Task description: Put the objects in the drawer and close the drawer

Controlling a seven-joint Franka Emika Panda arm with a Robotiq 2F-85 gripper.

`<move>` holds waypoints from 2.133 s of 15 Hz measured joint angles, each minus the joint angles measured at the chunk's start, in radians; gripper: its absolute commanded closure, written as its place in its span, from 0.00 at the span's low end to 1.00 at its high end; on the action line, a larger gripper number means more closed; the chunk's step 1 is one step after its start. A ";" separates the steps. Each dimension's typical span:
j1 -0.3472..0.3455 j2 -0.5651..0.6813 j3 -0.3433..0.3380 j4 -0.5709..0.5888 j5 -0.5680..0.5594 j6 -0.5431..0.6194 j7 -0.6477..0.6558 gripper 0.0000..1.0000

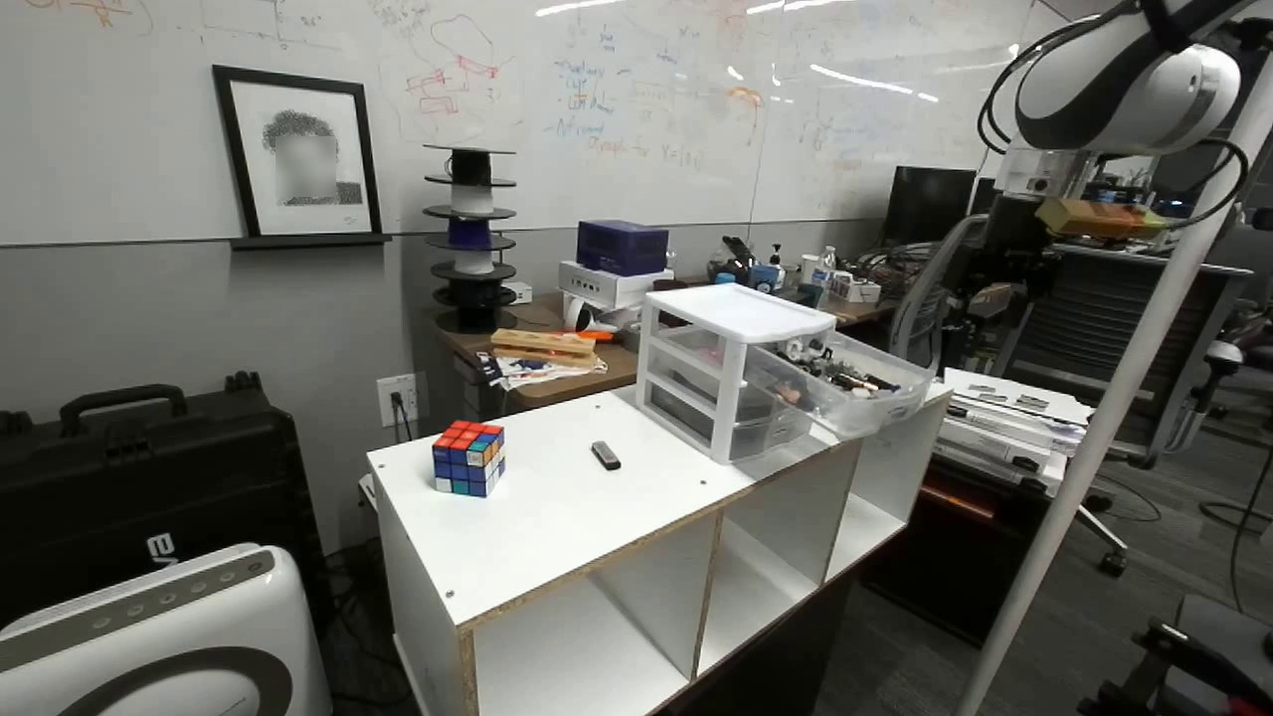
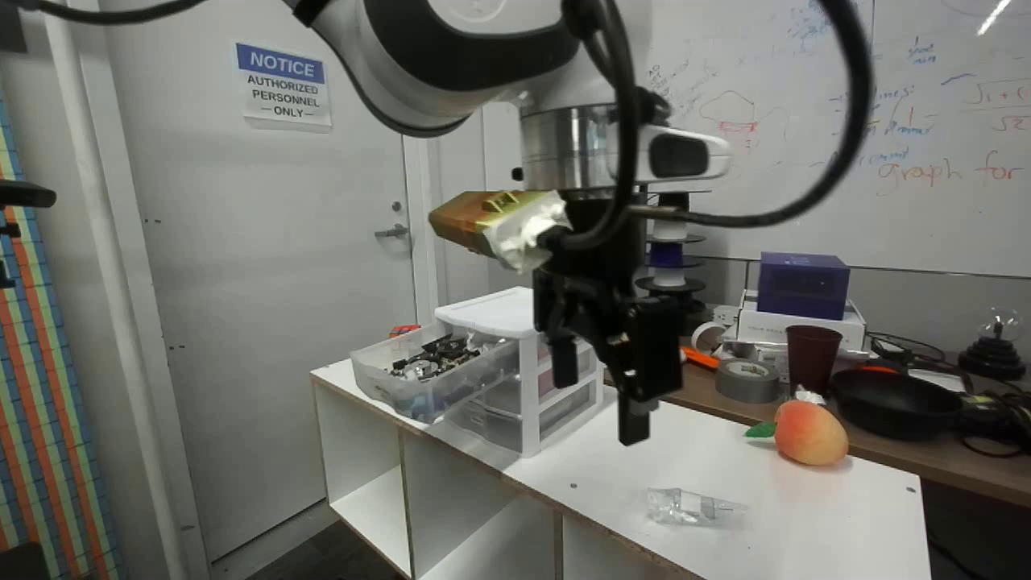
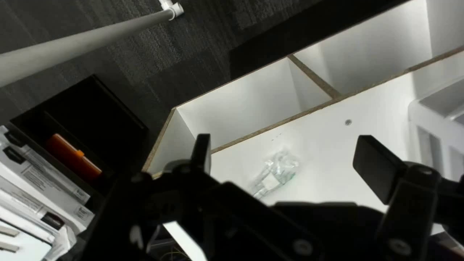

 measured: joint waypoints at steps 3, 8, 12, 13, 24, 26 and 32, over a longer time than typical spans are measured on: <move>-0.052 0.103 -0.009 0.097 0.180 0.023 -0.014 0.00; -0.060 0.309 0.032 0.325 0.301 0.015 0.033 0.00; -0.038 0.485 0.063 0.525 0.268 -0.067 0.141 0.00; -0.031 0.524 0.064 0.570 0.253 -0.103 0.170 0.00; -0.005 0.661 -0.004 0.740 0.081 -0.439 0.424 0.00; -0.009 0.672 -0.017 0.745 0.063 -0.430 0.429 0.00; -0.002 0.753 -0.020 0.846 0.034 -0.381 0.431 0.00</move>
